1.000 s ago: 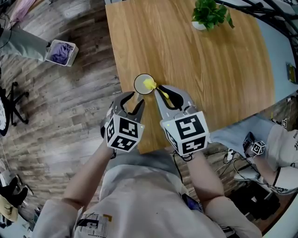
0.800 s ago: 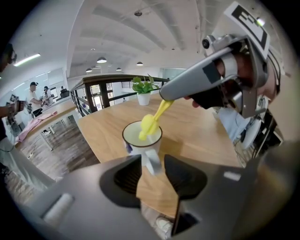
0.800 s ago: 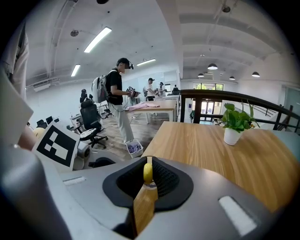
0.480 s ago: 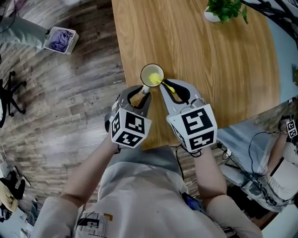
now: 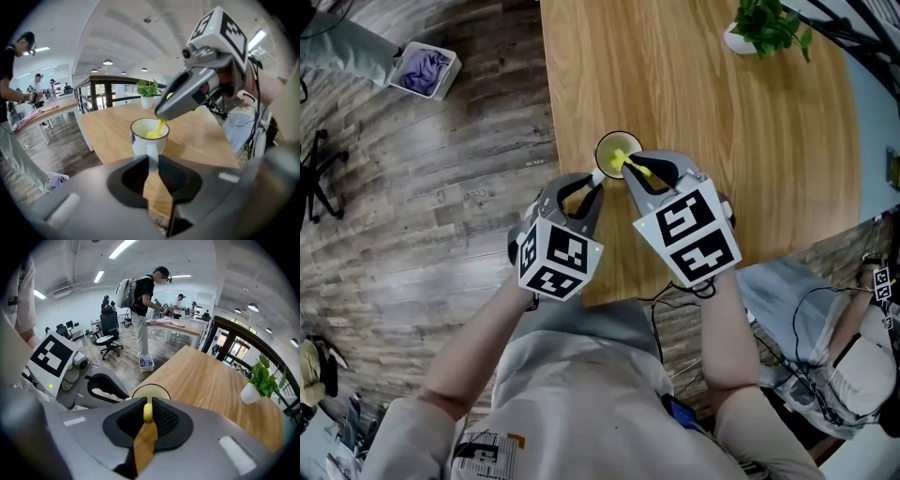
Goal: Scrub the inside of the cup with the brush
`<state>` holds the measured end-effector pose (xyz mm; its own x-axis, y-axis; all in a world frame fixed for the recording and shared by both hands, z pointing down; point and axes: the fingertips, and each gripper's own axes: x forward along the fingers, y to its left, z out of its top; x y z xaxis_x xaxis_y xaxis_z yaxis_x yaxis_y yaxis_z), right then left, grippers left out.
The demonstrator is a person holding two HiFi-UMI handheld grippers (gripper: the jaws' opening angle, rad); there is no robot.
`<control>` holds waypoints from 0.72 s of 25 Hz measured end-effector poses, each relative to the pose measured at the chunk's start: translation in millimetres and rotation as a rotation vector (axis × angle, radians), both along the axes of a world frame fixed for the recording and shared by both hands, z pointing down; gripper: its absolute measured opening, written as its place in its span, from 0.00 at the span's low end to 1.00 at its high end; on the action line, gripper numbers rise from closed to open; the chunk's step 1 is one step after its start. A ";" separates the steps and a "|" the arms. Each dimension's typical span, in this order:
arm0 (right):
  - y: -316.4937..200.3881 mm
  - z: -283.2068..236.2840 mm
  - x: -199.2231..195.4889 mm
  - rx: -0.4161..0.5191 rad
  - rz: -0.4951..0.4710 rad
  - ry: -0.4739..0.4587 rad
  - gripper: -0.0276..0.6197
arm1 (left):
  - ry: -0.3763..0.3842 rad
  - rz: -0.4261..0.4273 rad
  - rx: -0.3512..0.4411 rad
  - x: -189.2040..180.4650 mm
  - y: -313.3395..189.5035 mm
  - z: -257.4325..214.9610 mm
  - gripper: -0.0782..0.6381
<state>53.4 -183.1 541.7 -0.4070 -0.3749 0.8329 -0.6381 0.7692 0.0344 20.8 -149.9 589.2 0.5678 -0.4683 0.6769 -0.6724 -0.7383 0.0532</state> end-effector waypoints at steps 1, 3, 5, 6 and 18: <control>-0.3 2.0 -1.4 0.000 -0.003 0.007 0.10 | -0.002 0.005 0.002 -2.0 0.7 -0.2 0.19; -1.4 8.0 -1.7 0.007 -0.017 0.048 0.10 | -0.006 0.014 0.008 -4.5 1.6 -0.3 0.19; -3.3 13.5 -0.9 0.012 -0.041 0.090 0.10 | -0.001 0.015 0.014 -4.6 0.3 -0.3 0.19; -2.9 14.7 -0.9 0.005 -0.051 0.098 0.10 | 0.004 0.013 0.015 -4.2 -0.1 -0.4 0.19; 10.1 13.1 -24.9 -0.142 -0.068 -0.087 0.11 | 0.046 0.018 0.028 -5.6 -0.2 -0.5 0.19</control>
